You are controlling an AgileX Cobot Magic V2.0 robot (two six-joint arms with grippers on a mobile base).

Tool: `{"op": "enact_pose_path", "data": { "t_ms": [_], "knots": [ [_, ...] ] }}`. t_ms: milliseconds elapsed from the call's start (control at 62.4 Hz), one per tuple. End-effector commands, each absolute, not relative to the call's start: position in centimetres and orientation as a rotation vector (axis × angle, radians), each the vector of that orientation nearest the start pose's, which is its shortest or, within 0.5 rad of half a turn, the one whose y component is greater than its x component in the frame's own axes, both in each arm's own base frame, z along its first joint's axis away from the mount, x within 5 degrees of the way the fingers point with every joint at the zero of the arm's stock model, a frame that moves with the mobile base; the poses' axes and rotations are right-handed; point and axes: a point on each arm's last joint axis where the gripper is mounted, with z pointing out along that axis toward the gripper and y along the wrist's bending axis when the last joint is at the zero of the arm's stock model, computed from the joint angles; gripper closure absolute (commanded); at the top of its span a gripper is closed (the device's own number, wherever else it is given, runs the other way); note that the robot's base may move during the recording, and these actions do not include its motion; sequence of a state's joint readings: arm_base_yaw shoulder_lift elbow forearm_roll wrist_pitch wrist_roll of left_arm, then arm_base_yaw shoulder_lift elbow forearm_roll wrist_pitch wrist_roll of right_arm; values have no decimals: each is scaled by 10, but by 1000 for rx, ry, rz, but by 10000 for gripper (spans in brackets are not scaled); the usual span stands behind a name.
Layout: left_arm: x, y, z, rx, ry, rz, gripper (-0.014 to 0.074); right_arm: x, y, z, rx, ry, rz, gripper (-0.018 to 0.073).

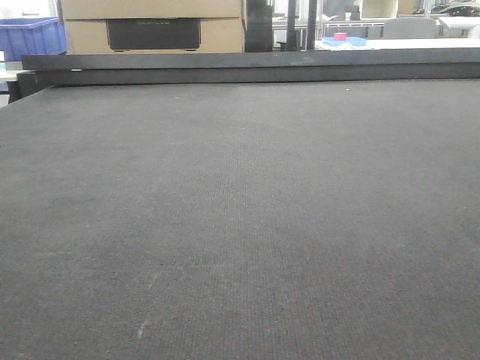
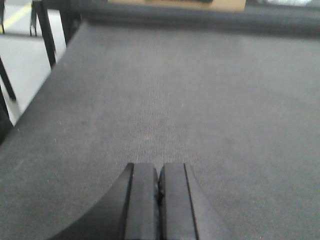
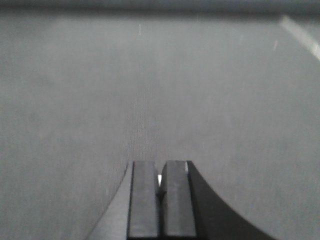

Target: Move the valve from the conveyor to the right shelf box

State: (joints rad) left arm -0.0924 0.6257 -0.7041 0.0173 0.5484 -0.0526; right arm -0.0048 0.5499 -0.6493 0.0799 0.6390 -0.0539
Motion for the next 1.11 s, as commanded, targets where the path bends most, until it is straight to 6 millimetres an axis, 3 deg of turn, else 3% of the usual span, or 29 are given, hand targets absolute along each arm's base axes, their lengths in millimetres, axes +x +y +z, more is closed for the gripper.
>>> {"op": "enact_pose_path", "data": {
  "t_ms": [0,128,336,497,673,753,945,1009,1089],
  "knots": [
    [149,-13,360,45,2059,-77,707,124,4,337,-19,2168,52,722],
    [185,-17,367,47,2258,-66,707,151,4,344,-29,2366,63,722],
    [227,-21,367,49,2386,-57,707,188,4,343,-40,2616,75,722],
    [243,-22,355,50,2433,-55,707,210,4,337,-42,2721,82,722],
    [245,-22,352,49,2452,-56,707,227,1,333,-54,2798,38,693],
    [245,-22,352,49,2452,-56,707,235,1,332,-55,2822,39,594],
    [245,-23,352,48,2452,-58,707,251,1,314,-55,2898,43,184],
    [245,-23,352,48,2452,-58,707,256,1,307,-54,2925,45,106],
    [245,-23,352,48,2452,-58,707,264,1,296,-54,2965,47,81]
  ]
}}
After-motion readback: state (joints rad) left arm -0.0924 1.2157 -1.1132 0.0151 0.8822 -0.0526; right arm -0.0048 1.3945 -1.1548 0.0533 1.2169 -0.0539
